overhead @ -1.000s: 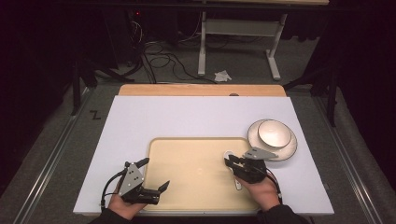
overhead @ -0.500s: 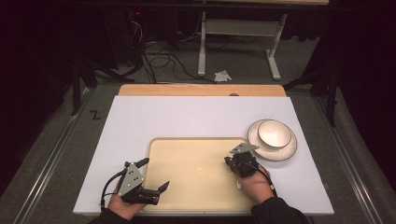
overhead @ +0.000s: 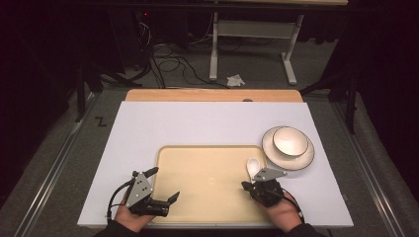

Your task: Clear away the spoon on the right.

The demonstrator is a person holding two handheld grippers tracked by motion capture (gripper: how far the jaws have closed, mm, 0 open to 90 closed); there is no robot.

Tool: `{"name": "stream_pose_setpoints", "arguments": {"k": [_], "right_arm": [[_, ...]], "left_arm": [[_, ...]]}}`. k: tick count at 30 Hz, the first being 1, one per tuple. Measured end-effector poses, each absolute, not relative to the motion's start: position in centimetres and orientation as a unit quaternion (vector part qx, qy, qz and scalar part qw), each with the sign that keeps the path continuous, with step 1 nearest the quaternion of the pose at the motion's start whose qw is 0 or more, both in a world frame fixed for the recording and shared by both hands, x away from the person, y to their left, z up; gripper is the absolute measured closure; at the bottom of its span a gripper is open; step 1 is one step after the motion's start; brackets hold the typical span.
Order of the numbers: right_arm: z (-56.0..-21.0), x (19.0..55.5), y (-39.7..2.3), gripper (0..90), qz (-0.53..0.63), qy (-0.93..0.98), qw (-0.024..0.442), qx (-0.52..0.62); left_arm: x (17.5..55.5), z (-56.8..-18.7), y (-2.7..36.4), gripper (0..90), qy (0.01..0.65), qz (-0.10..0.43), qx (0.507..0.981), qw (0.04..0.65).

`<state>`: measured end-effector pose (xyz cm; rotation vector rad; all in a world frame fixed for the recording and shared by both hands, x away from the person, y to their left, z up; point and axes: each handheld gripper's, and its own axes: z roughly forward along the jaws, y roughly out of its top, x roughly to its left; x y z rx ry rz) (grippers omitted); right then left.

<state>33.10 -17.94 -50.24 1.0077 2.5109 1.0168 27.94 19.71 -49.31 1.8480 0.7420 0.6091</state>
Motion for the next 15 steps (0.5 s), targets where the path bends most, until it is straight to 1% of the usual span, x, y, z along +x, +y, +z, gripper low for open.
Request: {"name": "stream_pose_setpoints", "arguments": {"k": [2,6,10,12,14,15], "right_arm": [[-50.6,32.5,-18.1,90.0,0.345,0.864,0.125,0.344],[-50.7,32.5,-18.6,90.0,0.341,0.863,0.127,0.352],[-50.1,32.2,-18.9,90.0,0.375,0.853,0.124,0.342],[-49.5,32.1,-19.3,81.9,0.398,0.841,0.128,0.342],[-48.9,32.1,-20.0,66.5,0.422,0.826,0.137,0.347],[-48.8,32.1,-20.3,60.9,0.428,0.821,0.146,0.348]], "left_arm": [[27.9,-49.3,19.6,0.7,0.307,0.252,0.766,0.506],[27.8,-49.3,19.6,0.7,0.308,0.254,0.766,0.505],[27.8,-49.3,19.7,0.7,0.309,0.254,0.765,0.505],[27.8,-49.3,19.7,0.7,0.308,0.254,0.765,0.506],[27.9,-49.3,19.7,0.7,0.308,0.254,0.765,0.506],[27.9,-49.3,19.7,0.7,0.307,0.253,0.765,0.506]]}}
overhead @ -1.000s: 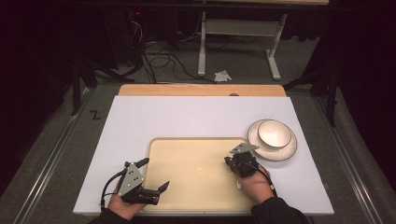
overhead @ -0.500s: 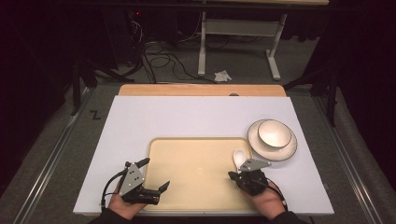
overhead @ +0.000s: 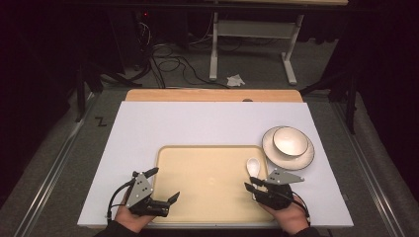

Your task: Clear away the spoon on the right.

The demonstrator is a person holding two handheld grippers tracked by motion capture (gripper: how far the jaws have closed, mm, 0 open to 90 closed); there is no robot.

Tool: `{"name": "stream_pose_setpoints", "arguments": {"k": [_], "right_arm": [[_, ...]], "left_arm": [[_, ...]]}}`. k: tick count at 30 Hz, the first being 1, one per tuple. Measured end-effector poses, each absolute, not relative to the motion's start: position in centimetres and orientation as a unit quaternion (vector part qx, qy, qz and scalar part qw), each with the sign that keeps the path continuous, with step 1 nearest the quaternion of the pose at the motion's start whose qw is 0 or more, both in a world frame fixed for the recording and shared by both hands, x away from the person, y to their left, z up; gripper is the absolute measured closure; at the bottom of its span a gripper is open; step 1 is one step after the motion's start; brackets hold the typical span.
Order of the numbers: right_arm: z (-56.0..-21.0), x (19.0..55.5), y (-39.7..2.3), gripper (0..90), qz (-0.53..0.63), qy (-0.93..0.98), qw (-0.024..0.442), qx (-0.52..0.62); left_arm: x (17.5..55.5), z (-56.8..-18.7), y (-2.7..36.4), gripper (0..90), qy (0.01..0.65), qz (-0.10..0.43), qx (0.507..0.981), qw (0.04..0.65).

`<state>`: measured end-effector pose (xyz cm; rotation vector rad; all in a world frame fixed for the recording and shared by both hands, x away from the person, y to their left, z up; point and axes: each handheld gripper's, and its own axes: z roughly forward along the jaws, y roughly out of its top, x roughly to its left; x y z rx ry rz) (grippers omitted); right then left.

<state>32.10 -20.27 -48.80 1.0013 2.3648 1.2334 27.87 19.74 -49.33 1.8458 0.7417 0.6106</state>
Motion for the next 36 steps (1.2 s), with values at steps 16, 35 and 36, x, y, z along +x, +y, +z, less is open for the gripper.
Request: {"name": "stream_pose_setpoints", "arguments": {"k": [16,35,36], "right_arm": [[-47.1,31.3,-26.8,0.5,0.513,0.734,0.229,0.382],[-47.8,30.9,-27.6,0.5,0.525,0.720,0.229,0.392],[-47.8,31.0,-27.6,0.5,0.524,0.721,0.230,0.392]], "left_arm": [[28.2,-49.7,19.7,0.2,0.328,0.245,0.764,0.499],[28.1,-49.5,19.8,0.1,0.324,0.248,0.761,0.505],[28.1,-49.5,19.8,0.1,0.323,0.248,0.761,0.505]]}}
